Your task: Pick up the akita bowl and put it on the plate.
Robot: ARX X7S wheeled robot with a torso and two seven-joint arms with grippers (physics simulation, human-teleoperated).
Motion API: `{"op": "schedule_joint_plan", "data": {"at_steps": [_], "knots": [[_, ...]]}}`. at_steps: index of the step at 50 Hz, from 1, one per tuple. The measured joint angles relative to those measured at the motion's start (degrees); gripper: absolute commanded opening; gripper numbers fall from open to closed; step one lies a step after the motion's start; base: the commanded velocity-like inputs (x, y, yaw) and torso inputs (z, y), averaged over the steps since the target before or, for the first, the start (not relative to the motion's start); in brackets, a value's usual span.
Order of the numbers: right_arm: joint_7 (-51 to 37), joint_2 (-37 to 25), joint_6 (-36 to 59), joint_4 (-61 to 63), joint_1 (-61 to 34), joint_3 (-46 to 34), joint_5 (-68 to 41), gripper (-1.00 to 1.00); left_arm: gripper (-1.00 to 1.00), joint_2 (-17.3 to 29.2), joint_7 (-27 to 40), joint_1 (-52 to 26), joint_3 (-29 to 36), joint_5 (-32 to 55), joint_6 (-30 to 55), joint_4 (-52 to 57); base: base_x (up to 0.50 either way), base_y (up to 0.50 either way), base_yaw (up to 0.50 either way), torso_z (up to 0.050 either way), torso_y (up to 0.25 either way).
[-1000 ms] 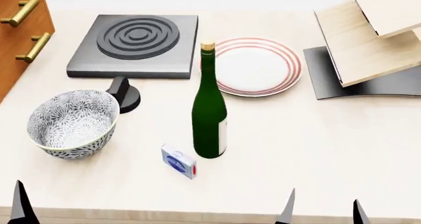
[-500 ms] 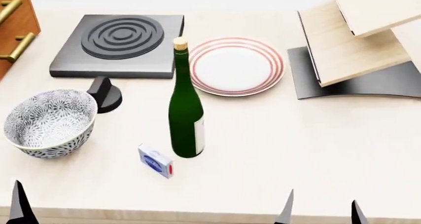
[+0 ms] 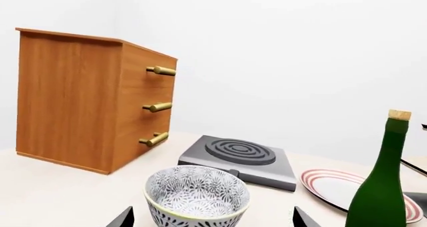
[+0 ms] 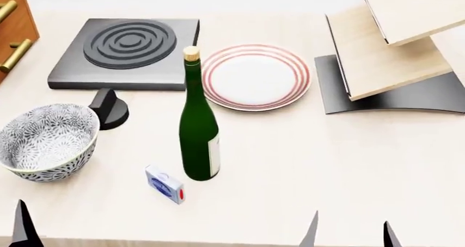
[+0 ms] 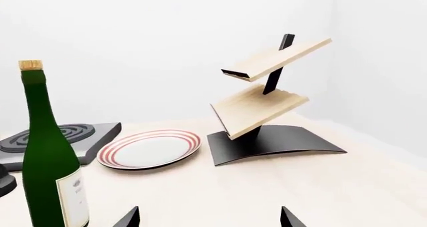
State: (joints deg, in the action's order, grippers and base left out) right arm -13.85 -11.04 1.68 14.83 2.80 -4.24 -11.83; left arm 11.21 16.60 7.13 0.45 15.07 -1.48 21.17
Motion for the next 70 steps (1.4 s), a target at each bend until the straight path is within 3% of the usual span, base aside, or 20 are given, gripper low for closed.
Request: {"op": "schedule_joint_plan", "data": {"at_steps": [70], "knots": [[-2.1,-1.7,-0.3,-1.4,-0.6,-2.6,-0.4,1.0,1.0,1.6,2.2,-0.3,2.1,0.2,-1.4,-1.3,0.13,0.0,0.0,0.0,0.0]]}}
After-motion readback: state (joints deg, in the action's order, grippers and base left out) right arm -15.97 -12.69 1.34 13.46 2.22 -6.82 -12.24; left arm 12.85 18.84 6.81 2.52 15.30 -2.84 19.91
